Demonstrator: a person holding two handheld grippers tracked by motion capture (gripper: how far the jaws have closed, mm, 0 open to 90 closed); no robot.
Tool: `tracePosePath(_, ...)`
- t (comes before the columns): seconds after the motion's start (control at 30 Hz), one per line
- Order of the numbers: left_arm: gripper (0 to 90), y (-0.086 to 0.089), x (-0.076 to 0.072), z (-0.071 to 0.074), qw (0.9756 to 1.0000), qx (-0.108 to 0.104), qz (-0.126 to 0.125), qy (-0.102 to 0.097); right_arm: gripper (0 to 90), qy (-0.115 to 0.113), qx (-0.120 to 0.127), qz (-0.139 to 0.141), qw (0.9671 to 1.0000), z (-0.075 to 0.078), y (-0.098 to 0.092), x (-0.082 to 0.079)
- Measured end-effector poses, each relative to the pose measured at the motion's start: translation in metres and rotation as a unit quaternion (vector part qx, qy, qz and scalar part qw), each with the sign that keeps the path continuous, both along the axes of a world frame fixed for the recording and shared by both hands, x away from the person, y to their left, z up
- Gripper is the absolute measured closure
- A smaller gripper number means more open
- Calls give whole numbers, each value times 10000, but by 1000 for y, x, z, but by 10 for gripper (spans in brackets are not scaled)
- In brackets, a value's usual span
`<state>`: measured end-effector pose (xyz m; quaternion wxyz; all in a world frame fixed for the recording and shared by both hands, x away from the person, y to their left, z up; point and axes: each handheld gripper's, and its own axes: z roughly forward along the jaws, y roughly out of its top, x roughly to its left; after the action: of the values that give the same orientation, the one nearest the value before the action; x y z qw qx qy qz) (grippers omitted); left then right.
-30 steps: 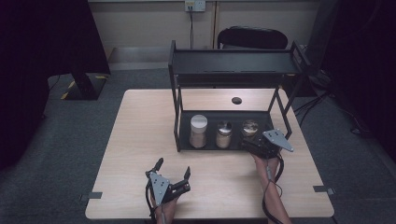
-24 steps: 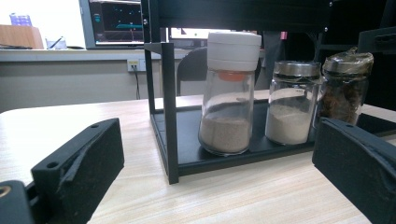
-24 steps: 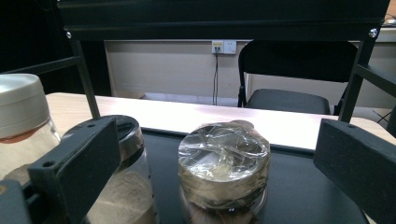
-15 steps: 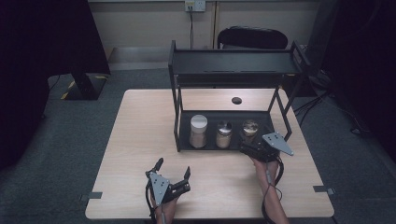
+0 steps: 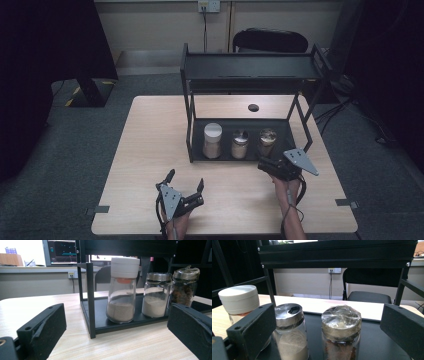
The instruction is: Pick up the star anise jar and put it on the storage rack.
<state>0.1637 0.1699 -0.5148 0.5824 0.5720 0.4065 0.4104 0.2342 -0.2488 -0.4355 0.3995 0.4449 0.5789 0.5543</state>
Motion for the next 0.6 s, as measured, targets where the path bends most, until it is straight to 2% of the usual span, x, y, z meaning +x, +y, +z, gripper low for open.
tracePosePath(0.6, 17, 0, 0, 0, 10000, -3, -4, -1, 0, -56, 71, -43, 10000, -5, -1, -21)
